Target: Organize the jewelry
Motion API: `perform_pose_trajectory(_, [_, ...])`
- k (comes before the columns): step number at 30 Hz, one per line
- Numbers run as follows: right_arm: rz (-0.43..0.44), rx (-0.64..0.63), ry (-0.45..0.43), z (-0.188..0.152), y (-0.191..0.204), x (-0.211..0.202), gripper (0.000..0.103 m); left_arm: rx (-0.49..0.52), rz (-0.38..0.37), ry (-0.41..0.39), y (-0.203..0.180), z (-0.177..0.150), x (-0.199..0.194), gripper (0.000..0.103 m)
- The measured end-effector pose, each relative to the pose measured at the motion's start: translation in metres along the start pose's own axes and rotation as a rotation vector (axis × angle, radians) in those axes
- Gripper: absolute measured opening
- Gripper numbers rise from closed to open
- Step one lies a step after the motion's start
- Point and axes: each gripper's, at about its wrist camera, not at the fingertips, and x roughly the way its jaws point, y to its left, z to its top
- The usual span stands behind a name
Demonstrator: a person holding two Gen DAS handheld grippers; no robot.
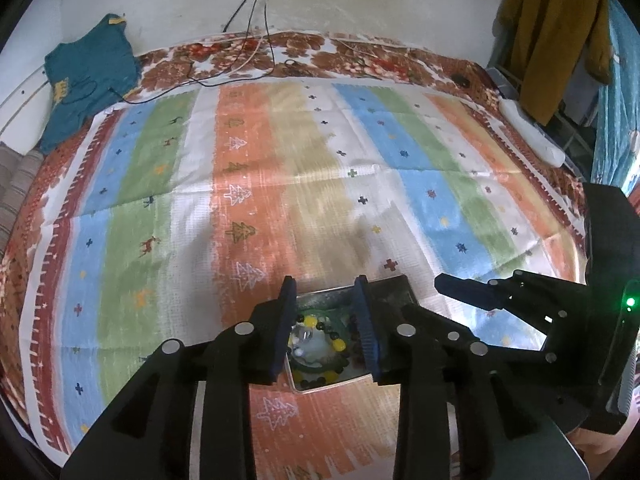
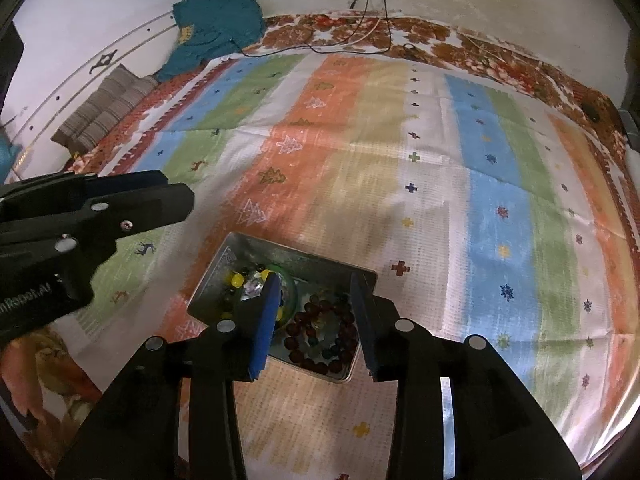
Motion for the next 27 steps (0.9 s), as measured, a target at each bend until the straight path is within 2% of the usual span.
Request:
perform_pose_trajectory(6, [0.000,0.002,-0.016,-0.006,0.000,-0.011,0.047,0.003,-0.017,-0.020,0.002,-0.014,-0.017,0.040])
perform_pose_trajectory(11, [0.018,0.014,-0.020,-0.013,0.000,-0.023,0.049,0.001,-0.020,-0.034,0.007,-0.025,-0.028,0.049])
perform_pose_trajectory(18, [0.018,0.025,-0.057,-0.023,-0.002,-0.044,0.068,0.019,-0.035,-0.042,0.004,-0.041,-0.039,0.059])
perform_pose_trajectory(25, [0.000,0.021,-0.081,-0.035,-0.005,-0.060,0.073,0.029,-0.043,-0.037,0.003,-0.056,-0.044,0.066])
perform_pose_trajectory(27, [0.000,0.014,-0.086,-0.038,-0.004,-0.064,0.077,0.035,-0.041,-0.034,0.003,-0.061,-0.045,0.068])
